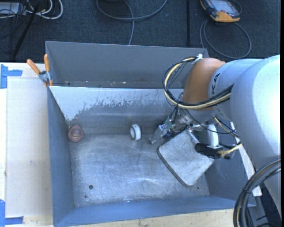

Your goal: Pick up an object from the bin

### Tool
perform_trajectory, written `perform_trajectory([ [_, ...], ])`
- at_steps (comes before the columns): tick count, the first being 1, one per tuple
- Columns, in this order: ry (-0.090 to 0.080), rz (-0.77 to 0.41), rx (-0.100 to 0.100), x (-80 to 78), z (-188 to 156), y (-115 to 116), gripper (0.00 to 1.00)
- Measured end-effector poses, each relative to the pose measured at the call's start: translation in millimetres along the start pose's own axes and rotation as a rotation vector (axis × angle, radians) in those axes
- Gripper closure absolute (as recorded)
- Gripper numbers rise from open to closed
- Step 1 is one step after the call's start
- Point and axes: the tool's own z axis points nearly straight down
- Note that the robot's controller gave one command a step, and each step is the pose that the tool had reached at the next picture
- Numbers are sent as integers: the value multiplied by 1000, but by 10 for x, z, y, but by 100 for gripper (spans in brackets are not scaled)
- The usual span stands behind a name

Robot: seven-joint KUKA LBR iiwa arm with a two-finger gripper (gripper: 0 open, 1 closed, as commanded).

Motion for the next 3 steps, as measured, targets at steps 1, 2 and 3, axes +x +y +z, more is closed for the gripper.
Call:
perform_trajectory([
  [1,-2,-3,-3,3,-16,16,100],
  [2,-5,51,-4,256,-1167,22,100],
  [3,0,-149,6,696,-1725,-1175,100],
])
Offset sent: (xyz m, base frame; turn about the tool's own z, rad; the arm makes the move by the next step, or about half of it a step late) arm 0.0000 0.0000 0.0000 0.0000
